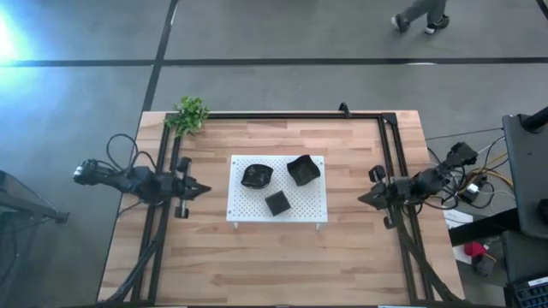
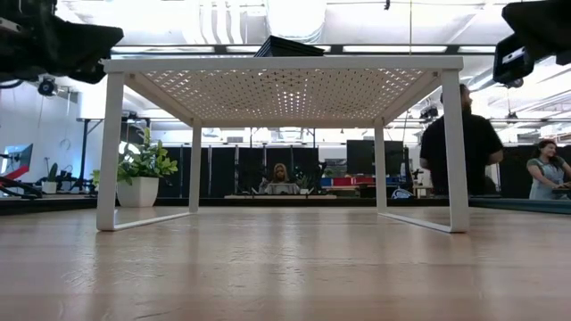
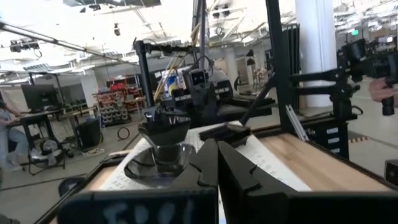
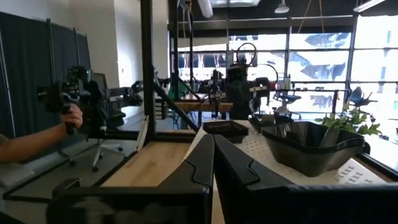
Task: Pick & Place Mini shaped plates
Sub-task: Return to Home Position
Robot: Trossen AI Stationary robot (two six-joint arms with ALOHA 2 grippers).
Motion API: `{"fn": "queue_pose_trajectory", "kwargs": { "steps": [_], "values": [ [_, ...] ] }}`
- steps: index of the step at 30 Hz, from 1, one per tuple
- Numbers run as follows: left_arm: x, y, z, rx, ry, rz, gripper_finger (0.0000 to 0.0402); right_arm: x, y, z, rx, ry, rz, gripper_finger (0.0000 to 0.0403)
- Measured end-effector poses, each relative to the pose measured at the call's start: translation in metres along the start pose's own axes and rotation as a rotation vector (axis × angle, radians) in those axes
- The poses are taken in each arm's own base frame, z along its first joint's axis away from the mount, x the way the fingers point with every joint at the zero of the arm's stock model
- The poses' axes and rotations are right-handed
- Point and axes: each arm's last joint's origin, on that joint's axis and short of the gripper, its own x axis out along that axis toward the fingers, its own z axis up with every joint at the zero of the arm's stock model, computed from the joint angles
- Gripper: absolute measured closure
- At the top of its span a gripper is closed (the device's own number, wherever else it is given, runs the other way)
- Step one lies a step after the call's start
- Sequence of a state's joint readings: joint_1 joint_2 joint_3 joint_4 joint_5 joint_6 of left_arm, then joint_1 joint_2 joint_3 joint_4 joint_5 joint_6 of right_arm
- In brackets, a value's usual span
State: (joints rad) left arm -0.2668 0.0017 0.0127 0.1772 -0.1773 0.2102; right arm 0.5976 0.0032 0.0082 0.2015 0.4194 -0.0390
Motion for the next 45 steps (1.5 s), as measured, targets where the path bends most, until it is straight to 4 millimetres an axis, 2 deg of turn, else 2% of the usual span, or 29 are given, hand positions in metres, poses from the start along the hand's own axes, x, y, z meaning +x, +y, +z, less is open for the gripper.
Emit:
{"fn": "queue_pose_trajectory", "kwargs": {
  "steps": [25,45],
  "values": [
    [0.0,-0.002,-0.01,0.008,0.093,-0.015,0.0401,0.0,0.0,-0.009,-0.27,0.087,0.013,0.0394],
    [0.0,-0.002,-0.01,0.008,0.093,-0.016,0.0401,0.0,0.0,-0.012,-0.276,0.117,0.017,0.0394]
  ]
}}
